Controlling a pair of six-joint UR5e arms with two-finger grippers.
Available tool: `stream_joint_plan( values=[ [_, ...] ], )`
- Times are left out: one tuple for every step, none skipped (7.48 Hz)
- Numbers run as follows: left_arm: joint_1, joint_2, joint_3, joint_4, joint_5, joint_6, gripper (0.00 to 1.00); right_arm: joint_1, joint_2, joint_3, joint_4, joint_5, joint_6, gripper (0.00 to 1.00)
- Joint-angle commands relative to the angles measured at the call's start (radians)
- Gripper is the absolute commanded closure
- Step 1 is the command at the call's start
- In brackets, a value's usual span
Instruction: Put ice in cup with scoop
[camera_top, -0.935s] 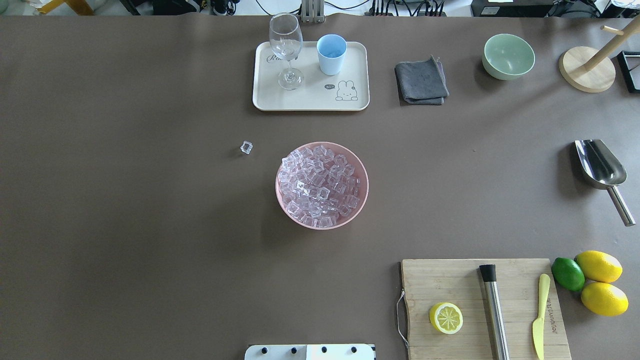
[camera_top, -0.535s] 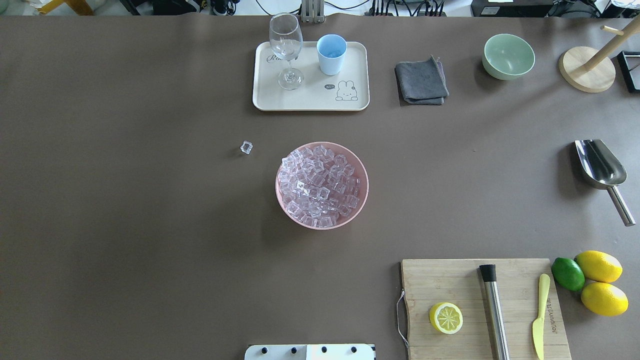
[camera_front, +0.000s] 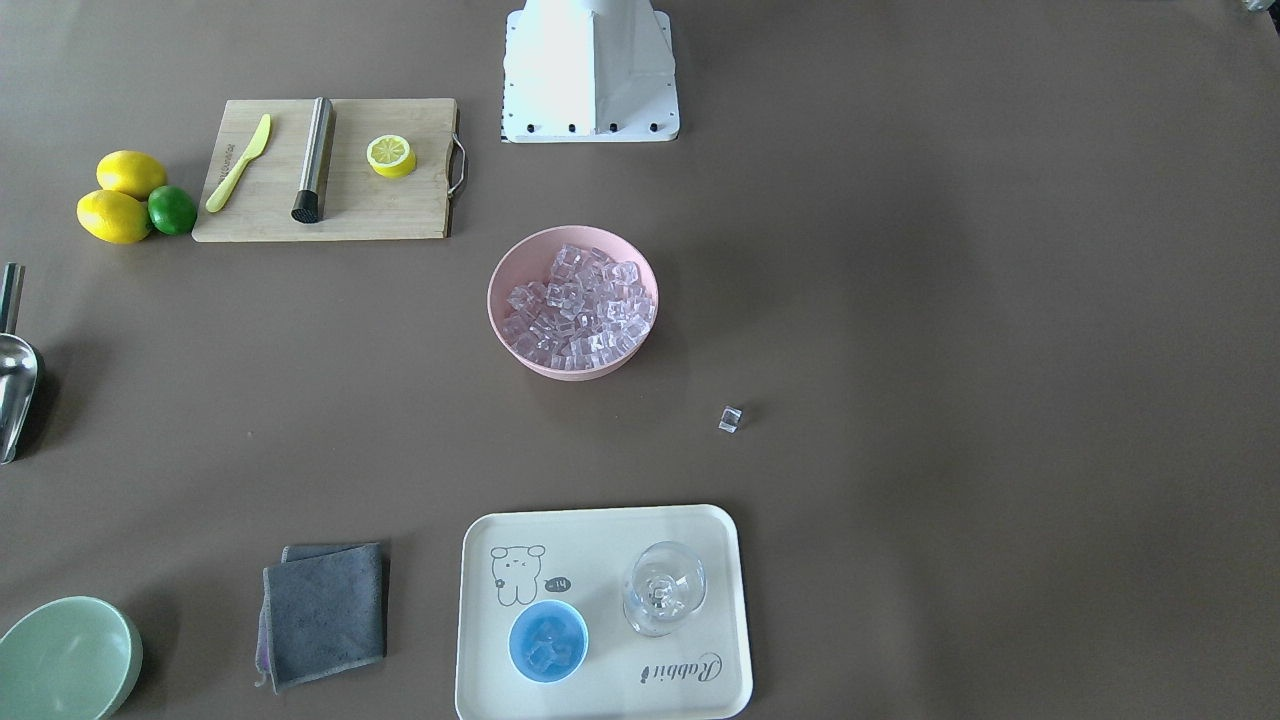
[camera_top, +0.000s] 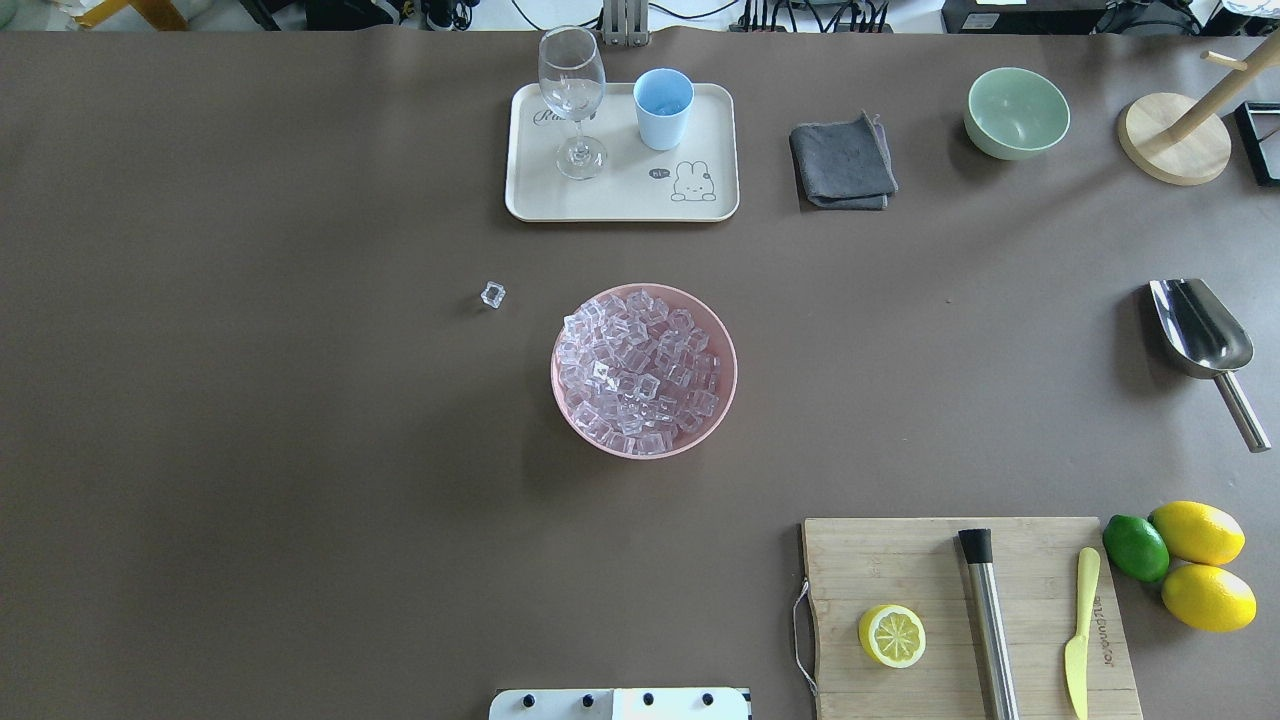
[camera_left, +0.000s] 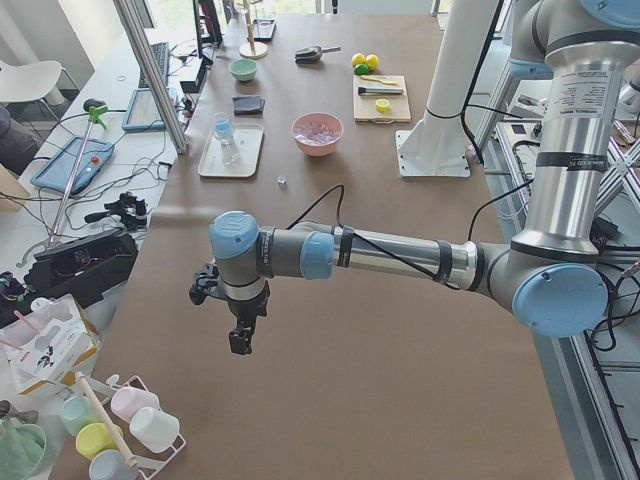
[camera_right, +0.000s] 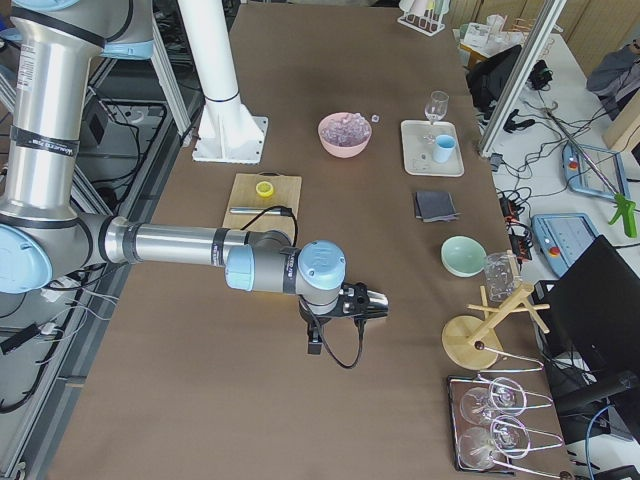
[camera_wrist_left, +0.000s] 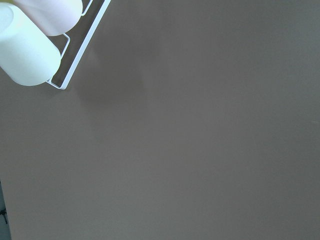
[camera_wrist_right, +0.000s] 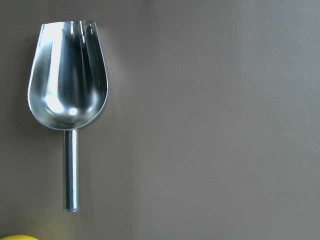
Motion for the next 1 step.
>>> stream_joint_plan(
  values=[
    [0.0,0.0,-0.001,0.0,0.0,0.001,0.01,0.002,0.001,0.0,-0.001,0.001,0.0,0.01]
  ],
)
